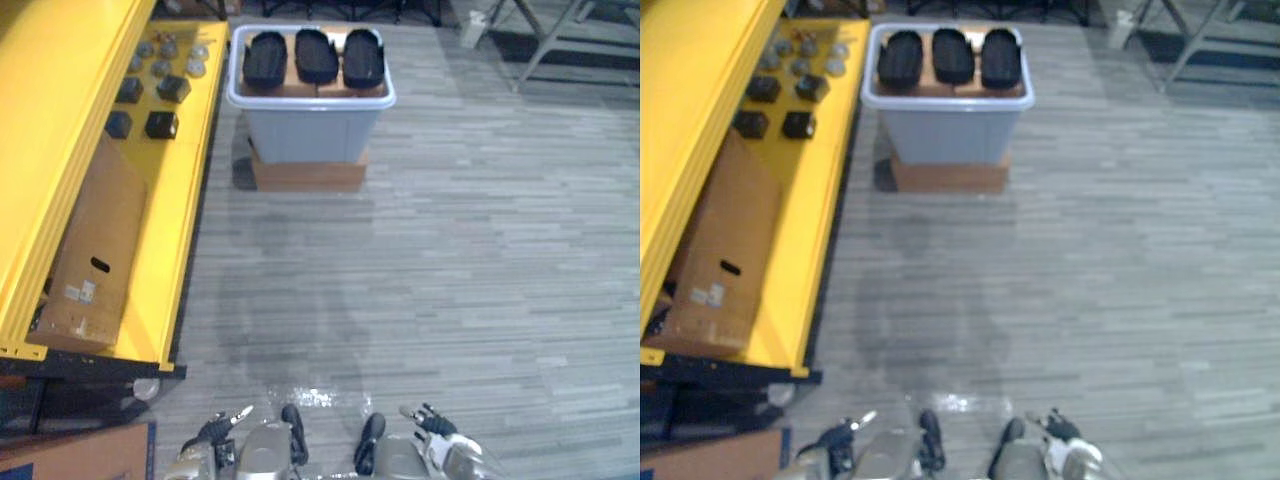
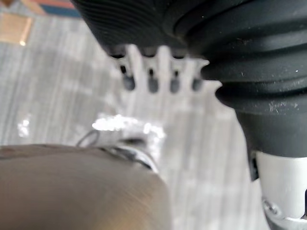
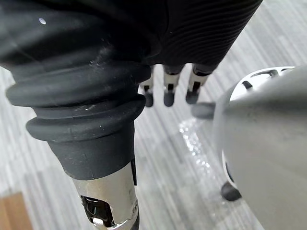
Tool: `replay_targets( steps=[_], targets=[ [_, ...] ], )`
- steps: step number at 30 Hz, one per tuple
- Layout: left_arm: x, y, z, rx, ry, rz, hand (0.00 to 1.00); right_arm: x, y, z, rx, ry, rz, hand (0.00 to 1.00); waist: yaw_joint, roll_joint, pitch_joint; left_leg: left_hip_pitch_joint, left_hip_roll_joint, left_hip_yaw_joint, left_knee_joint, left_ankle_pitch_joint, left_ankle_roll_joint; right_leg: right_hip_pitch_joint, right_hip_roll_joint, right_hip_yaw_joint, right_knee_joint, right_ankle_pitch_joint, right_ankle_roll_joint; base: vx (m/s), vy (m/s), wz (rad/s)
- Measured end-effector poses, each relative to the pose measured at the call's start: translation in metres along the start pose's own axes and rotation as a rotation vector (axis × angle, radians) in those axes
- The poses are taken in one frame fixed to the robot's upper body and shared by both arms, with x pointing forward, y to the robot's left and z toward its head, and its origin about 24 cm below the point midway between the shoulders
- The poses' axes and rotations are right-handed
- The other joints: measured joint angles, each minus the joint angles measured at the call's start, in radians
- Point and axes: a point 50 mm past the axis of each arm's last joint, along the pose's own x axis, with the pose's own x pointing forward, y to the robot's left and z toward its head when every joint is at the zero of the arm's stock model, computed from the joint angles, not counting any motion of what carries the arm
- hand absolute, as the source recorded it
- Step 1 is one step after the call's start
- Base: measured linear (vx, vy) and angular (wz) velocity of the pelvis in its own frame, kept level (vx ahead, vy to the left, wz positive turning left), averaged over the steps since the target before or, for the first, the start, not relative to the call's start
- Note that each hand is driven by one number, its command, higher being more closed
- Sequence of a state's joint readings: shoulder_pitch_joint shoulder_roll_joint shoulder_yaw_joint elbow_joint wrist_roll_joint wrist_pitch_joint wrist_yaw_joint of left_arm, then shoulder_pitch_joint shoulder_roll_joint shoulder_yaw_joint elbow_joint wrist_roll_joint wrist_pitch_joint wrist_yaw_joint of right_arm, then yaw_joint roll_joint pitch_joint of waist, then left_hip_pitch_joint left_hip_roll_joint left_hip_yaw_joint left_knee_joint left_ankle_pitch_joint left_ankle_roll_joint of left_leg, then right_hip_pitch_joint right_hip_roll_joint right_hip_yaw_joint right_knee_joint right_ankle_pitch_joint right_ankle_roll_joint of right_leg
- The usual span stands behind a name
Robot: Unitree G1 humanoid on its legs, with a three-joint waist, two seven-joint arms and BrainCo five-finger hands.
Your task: Walk over and take plastic housings, then place them on the shelf
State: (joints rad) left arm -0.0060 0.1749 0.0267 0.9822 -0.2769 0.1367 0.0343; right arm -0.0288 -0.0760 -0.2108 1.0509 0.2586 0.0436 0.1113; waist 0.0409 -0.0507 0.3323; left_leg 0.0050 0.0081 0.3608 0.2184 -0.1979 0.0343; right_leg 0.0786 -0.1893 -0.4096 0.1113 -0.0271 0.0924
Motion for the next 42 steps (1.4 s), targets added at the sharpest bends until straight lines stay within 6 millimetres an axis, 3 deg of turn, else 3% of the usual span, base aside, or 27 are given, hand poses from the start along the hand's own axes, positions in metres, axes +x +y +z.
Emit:
replay_targets(
  steps=[4,11,22,31,42],
  targets=[
    [0.0,-0.001,-0.008,0.005,0.026,0.0,0.0,-0.006,-0.009,-0.019,0.001,0.044,-0.022,0.0,-0.003,0.009,-0.033,0.02,-0.004,-0.017,-0.009,0.001,0.001,0.025,0.001,-0.009,-0.004,-0.013,0.01,0.0,-0.011,0.05],
    [-0.004,0.006,-0.03,0.012,0.087,0.019,0.0,-0.01,-0.012,-0.035,-0.02,0.095,-0.031,0.0,-0.002,0.001,-0.125,0.069,-0.019,-0.024,-0.056,0.019,0.01,0.064,-0.004,-0.027,-0.017,-0.019,0.016,0.0,-0.005,0.03],
    [-0.011,0.019,-0.058,0.018,0.156,0.055,0.0,-0.013,-0.015,-0.047,0.01,0.142,-0.044,0.0,0.0,-0.022,-0.148,0.189,-0.087,-0.025,-0.3,0.146,0.031,0.082,-0.027,-0.027,-0.037,-0.011,0.031,-0.04,0.036,0.01],
    [-0.012,0.022,-0.059,0.021,0.165,0.06,0.0,-0.014,-0.016,-0.051,0.023,0.168,-0.035,0.0,0.0,-0.03,-0.154,0.19,-0.104,-0.021,-0.307,0.146,0.032,0.102,-0.034,-0.027,-0.076,0.013,0.034,-0.01,0.031,0.0],
    [-0.012,0.021,-0.065,0.021,0.251,0.071,0.0,-0.015,-0.019,-0.055,0.053,0.244,-0.048,0.0,-0.005,-0.008,-0.154,0.205,-0.094,-0.02,-0.308,0.141,0.024,0.133,-0.015,-0.028,-0.109,0.016,0.031,-0.01,-0.001,0.0]
  ],
)
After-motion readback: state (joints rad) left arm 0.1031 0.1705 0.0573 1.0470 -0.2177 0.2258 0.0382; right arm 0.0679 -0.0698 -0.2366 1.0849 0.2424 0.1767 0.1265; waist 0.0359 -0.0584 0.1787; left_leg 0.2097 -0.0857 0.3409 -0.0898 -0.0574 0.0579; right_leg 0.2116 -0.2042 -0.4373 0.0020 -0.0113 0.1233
